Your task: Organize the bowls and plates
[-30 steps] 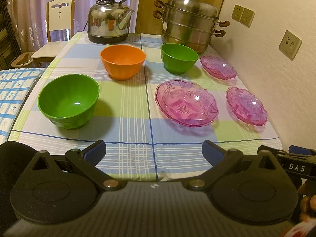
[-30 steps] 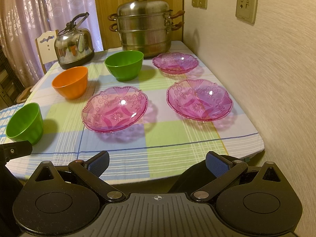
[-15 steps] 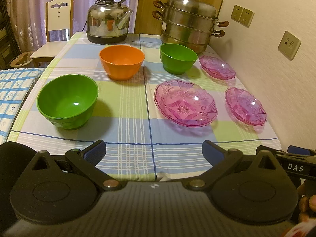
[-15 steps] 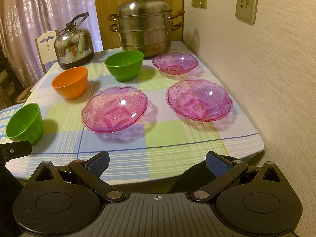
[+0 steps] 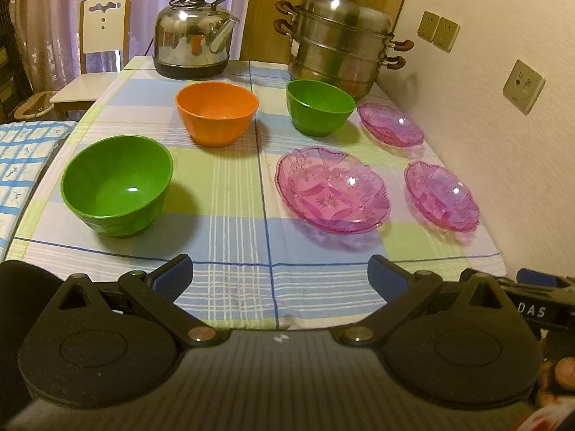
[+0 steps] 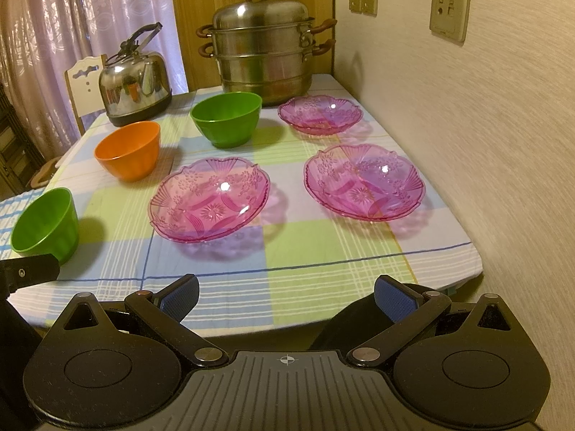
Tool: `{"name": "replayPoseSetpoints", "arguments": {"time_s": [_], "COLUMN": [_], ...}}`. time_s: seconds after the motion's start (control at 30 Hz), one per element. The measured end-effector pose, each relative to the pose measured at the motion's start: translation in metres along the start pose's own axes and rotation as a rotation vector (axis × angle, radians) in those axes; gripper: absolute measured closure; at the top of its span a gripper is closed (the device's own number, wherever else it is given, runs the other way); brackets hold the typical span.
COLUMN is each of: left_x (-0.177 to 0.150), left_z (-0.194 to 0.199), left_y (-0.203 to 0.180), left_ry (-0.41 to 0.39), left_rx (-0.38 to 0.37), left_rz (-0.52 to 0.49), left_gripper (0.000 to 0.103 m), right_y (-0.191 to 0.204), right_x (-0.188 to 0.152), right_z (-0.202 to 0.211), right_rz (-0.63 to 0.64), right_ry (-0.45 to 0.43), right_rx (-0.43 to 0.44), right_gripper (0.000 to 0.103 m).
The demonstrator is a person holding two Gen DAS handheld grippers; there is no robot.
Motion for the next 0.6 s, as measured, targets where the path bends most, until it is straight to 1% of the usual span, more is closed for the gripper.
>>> {"name": "replayPoseSetpoints", "arguments": {"time_s": [0.23, 0.43, 0.6], "left_x": [0.020, 0.036, 0.050], "left_z": [-0.009, -0.022, -0.038], "left_y": [0.004, 0.009, 0.011], "left_ry": [-0.014, -0.027, -0.035], "left_rx": [-0.053, -0.087, -0.112], "left_rz": [0.022, 0.053, 0.082], "left_gripper": [0.000, 0.000, 0.000], "right_y": [-0.003, -0.013, -0.016], "right_x": [0.007, 0.024, 0.037], "right_z": [-0.007, -0.008, -0.015], "right_rz": [-0.056, -0.086, -0.111], "right_ry": [0.004, -0.038, -0.046], "right_rx": [0.011, 0.017, 0.034], "right_gripper": [0.000, 0.000, 0.000]}}
Point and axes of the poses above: each gripper's, at about its wrist camera, not at the fingertips, and z roughly against the way its jaws point, y to its left, x to its top, the point moved 3 cm from there along -z, roughly the way its jaws point, and after that the axes turned 10 degrees about -x, right-handed, at the moved point
